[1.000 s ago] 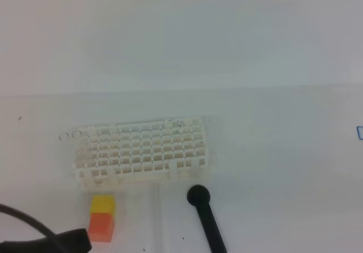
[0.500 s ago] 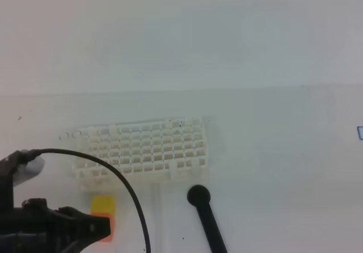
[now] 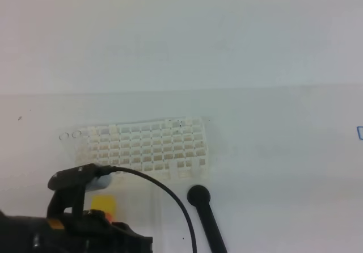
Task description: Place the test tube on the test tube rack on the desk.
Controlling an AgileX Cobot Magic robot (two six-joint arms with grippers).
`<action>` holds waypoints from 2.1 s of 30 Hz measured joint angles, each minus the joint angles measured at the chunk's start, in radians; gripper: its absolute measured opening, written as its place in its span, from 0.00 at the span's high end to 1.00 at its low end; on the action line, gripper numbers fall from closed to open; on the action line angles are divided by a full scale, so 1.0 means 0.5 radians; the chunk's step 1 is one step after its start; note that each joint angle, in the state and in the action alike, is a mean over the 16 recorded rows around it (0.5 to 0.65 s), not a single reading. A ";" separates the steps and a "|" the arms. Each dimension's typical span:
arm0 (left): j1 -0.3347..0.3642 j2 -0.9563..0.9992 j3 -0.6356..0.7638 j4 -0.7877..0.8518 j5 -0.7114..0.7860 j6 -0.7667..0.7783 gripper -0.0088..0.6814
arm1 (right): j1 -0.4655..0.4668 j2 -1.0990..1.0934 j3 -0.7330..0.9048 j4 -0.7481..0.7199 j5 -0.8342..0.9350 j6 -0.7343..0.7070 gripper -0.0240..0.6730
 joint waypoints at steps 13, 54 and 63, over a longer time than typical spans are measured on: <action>-0.238 0.447 -0.386 0.637 0.048 -0.679 0.67 | 0.000 0.062 0.000 0.016 -0.002 -0.057 0.97; -0.245 1.155 -0.652 1.134 0.097 -1.153 0.44 | 0.000 0.062 0.000 0.098 -0.002 -0.073 0.97; -0.245 1.158 -0.652 1.149 0.090 -1.178 0.43 | 0.000 0.062 0.000 0.100 -0.002 -0.073 0.97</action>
